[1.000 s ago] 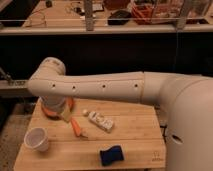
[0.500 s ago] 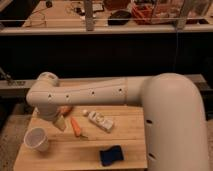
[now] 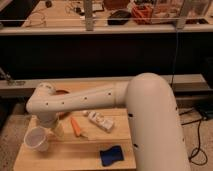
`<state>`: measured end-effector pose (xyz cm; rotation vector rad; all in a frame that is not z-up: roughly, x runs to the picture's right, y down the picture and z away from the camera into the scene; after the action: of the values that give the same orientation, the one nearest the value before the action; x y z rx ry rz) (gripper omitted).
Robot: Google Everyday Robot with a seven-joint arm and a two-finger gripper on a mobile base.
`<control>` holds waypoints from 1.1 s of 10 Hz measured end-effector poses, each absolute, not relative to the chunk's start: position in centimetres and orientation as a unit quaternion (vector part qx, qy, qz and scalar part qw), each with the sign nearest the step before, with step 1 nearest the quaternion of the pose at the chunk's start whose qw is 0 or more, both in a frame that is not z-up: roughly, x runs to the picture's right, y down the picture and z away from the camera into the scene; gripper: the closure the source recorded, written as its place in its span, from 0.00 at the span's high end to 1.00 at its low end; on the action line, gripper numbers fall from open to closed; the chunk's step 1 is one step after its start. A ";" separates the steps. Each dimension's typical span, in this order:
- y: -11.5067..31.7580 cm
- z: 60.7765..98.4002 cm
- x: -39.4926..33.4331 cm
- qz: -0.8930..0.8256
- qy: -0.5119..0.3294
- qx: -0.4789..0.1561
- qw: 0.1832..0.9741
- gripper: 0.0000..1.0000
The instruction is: Place the ceramic cup in the ceramic bowl
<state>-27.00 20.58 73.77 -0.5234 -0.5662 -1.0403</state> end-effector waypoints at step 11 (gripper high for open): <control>15.0 72.3 -27.9 -0.491 -0.321 -0.170 0.792 0.80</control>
<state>-27.94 15.05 72.29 -0.3651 -0.6899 -1.0559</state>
